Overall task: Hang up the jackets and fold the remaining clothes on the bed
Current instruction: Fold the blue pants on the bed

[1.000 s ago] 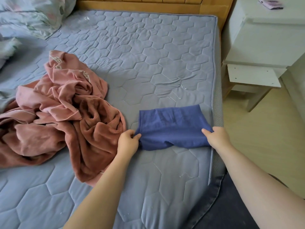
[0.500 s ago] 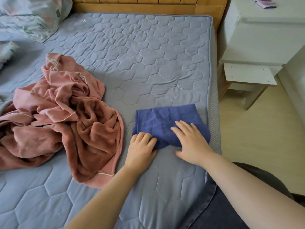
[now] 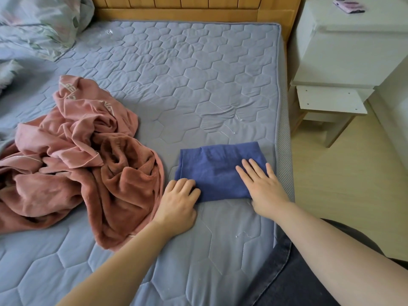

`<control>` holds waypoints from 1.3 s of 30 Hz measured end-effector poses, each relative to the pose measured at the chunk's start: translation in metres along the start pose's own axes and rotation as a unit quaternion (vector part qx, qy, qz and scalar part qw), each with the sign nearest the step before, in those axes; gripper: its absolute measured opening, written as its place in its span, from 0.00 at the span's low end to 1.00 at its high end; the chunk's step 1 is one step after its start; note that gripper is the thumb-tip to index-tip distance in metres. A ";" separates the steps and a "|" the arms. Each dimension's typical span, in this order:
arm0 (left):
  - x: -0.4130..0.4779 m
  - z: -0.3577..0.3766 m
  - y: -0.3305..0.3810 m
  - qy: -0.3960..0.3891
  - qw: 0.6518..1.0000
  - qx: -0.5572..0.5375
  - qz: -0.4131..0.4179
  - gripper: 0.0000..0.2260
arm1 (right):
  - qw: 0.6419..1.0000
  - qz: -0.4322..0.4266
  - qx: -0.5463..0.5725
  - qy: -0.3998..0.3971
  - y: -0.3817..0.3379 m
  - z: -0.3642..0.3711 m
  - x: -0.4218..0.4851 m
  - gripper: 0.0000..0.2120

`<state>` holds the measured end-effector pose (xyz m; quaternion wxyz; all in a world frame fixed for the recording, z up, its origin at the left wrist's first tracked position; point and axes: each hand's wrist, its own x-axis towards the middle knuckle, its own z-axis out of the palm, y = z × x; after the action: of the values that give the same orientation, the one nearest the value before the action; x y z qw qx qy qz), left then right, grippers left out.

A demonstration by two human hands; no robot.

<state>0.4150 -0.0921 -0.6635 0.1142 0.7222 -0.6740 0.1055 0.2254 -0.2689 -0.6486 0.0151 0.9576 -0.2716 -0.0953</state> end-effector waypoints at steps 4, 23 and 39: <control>0.016 0.006 0.012 -0.061 0.997 0.032 -0.020 0.31 | 0.999 0.025 -0.004 0.031 -0.003 0.000 0.011 0.41; 0.113 -0.071 -0.056 -0.017 0.860 -0.402 -0.315 0.04 | 0.945 0.168 0.279 -0.001 0.040 -0.090 0.044 0.10; 0.130 -0.024 -0.017 -0.063 0.986 -0.134 -0.070 0.24 | 0.966 0.052 0.239 0.088 0.022 -0.022 0.015 0.27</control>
<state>0.4408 -0.2065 -0.6011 0.1746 0.7507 -0.6359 -0.0399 0.2312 -0.2958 -0.6280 -0.1851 0.9225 -0.3336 0.0583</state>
